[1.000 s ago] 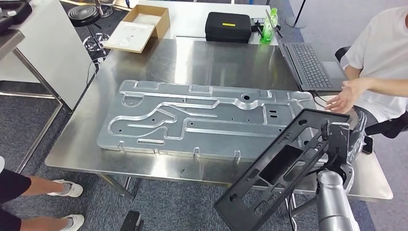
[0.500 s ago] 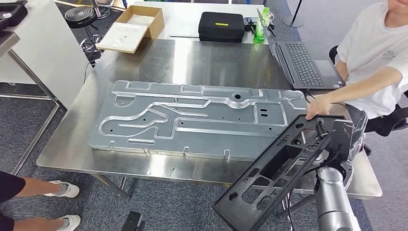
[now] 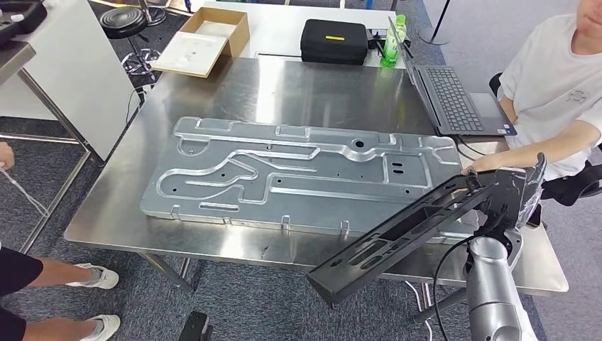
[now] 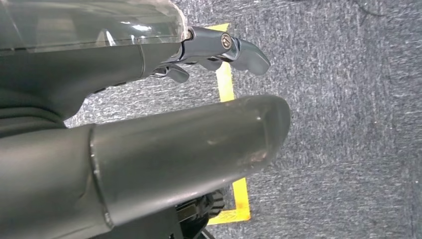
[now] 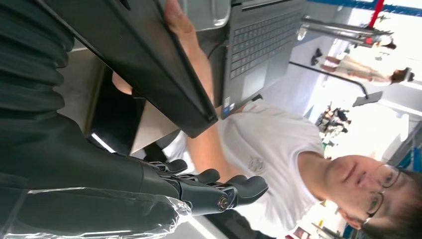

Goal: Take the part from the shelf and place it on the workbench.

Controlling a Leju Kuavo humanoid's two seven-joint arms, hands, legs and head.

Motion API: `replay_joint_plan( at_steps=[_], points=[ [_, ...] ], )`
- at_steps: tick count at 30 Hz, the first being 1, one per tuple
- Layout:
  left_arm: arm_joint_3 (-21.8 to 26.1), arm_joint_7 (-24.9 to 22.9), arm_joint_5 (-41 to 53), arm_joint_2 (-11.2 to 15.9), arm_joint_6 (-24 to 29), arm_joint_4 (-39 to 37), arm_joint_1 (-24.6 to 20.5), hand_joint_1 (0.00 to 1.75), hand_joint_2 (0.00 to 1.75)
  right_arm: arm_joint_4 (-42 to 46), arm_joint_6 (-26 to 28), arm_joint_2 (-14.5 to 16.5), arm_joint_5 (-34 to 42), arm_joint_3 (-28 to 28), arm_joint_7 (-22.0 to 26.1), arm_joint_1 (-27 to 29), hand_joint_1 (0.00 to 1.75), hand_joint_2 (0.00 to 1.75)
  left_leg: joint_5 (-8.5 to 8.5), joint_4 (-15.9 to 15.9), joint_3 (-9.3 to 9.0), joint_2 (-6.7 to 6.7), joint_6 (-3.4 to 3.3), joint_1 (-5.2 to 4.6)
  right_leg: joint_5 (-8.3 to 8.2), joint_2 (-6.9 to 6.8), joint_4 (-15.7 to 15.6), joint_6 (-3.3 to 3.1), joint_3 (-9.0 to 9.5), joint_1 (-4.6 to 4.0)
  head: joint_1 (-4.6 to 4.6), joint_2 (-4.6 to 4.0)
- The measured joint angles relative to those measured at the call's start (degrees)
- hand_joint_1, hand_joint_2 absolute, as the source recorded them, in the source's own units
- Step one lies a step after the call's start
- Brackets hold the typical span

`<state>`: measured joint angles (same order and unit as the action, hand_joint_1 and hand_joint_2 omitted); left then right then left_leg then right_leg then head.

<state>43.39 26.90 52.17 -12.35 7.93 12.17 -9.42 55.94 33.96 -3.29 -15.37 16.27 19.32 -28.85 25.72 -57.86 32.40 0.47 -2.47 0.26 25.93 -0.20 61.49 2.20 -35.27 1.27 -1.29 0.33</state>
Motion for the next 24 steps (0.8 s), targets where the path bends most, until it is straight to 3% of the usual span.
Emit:
replay_joint_plan(
  at_steps=[2, 6, 7, 10, 11, 12, 13, 15, 17, 21, 22, 24],
  points=[
    [-0.02, 0.05, -0.02, 0.00, 0.00, 0.00, -0.09, 0.00, 0.00, -0.02, -0.39, 0.04, 0.28, -0.27, 0.36, -0.22, 0.00, 1.75, 0.16, -0.18, 0.08, -0.10, 0.61, -0.11, -0.26, -0.01, -2.82, -0.62, 1.32, -0.32, 0.02, 0.00],
    [-0.04, 0.13, -0.22, 0.00, 0.00, 0.00, -0.13, 0.00, 0.00, -0.01, -1.25, 0.14, 1.21, -0.70, 1.01, -0.51, 0.00, 1.75, 1.15, -1.21, 0.40, -0.20, 1.81, -0.05, -0.65, 0.10, -3.27, -2.09, 1.48, -0.23, 0.04, 0.00],
    [-0.04, 0.13, -0.28, 0.00, 0.00, 0.00, -0.14, 0.00, 0.00, 0.00, -1.26, 0.16, 1.28, -0.82, 1.07, -0.62, 0.00, 1.75, 2.53, -3.30, 1.31, -0.22, 2.09, 0.02, -0.79, 0.05, -3.46, -2.45, 1.53, -0.09, 0.06, 0.00],
    [-0.04, 0.14, -0.37, 0.00, 0.00, 0.00, 0.00, 0.00, 0.00, 0.02, -1.25, 0.20, 1.52, -1.05, 1.12, -0.75, 0.00, 1.75, 8.02, -14.60, 6.50, -0.24, 2.70, 0.23, -0.88, -0.04, -3.46, -2.87, 1.34, -0.12, 0.09, 0.00],
    [-0.04, 0.14, -0.38, 0.00, 0.00, 0.00, 0.09, 0.00, 0.00, 0.02, -1.24, 0.21, 1.58, -1.11, 1.12, -0.73, 0.00, 1.75, 8.58, -17.04, 7.65, -0.24, 2.81, 0.30, -0.88, -0.01, -3.41, -2.88, 1.28, -0.12, 0.09, 0.00],
    [-0.04, 0.14, -0.39, 0.01, 0.00, 0.00, 0.15, 0.00, 0.00, 0.02, -1.25, 0.21, 1.62, -1.17, 1.12, -0.71, 0.00, 1.75, 7.98, -17.29, 7.78, -0.24, 2.86, 0.36, -0.86, 0.05, -3.32, -2.86, 1.25, -0.10, 0.10, 0.00],
    [-0.04, 0.14, -0.41, 0.01, 0.00, 0.00, 0.16, 0.00, 0.00, 0.02, -1.27, 0.21, 1.64, -1.26, 1.12, -0.70, 0.00, 1.75, 6.37, -15.19, 6.80, -0.23, 2.85, 0.42, -0.82, 0.12, -3.21, -2.80, 1.25, -0.04, 0.10, 0.00],
    [-0.04, 0.14, -0.44, 0.02, 0.00, 0.00, 0.08, 0.00, 0.00, 0.02, -1.54, 0.21, 1.67, -1.40, 1.12, -0.69, 0.00, 1.75, 2.53, -7.14, 2.95, -0.28, 2.68, 0.53, -0.63, 0.26, -2.86, -2.47, 1.22, 0.06, 0.09, 0.00],
    [-0.04, 0.16, -0.49, 0.01, 0.00, 0.00, 0.04, 0.00, 0.00, 0.02, -2.04, 0.21, 1.71, -1.46, 1.11, -0.71, 0.00, 1.75, 0.84, -1.74, 0.54, -0.38, 2.24, 0.44, -0.52, 0.43, -2.49, -1.84, 0.98, -0.12, 0.07, 0.00],
    [-0.04, 0.22, -0.60, -0.01, 0.02, 0.00, 0.07, 0.00, 0.00, 0.15, -3.14, 0.13, 1.74, -1.64, 1.12, -0.73, 0.00, 1.75, 0.35, -0.59, 0.43, -0.32, 0.79, 0.26, -0.72, 0.57, -2.69, -0.41, 0.72, -0.09, 0.07, 0.00],
    [-0.04, 0.26, -0.61, -0.02, 0.01, 0.00, -0.01, 0.00, 0.00, 0.22, -3.60, 0.03, 1.66, -1.78, 1.12, -0.79, 0.00, 1.75, 0.09, -0.28, 0.38, -0.26, 0.34, 0.34, -0.01, 0.51, -1.83, -0.17, 0.32, -0.04, 0.06, 0.00],
    [-0.04, 0.32, -0.63, -0.03, -0.02, 0.00, -0.15, 0.00, 0.00, 0.40, -4.62, -0.30, 1.05, -2.36, 1.04, -0.96, 0.00, 1.75, -0.27, 0.10, 0.41, -0.17, -0.22, 0.39, 3.19, 0.40, 3.43, 0.14, -2.08, 0.02, 0.03, 0.00]
  ],
)
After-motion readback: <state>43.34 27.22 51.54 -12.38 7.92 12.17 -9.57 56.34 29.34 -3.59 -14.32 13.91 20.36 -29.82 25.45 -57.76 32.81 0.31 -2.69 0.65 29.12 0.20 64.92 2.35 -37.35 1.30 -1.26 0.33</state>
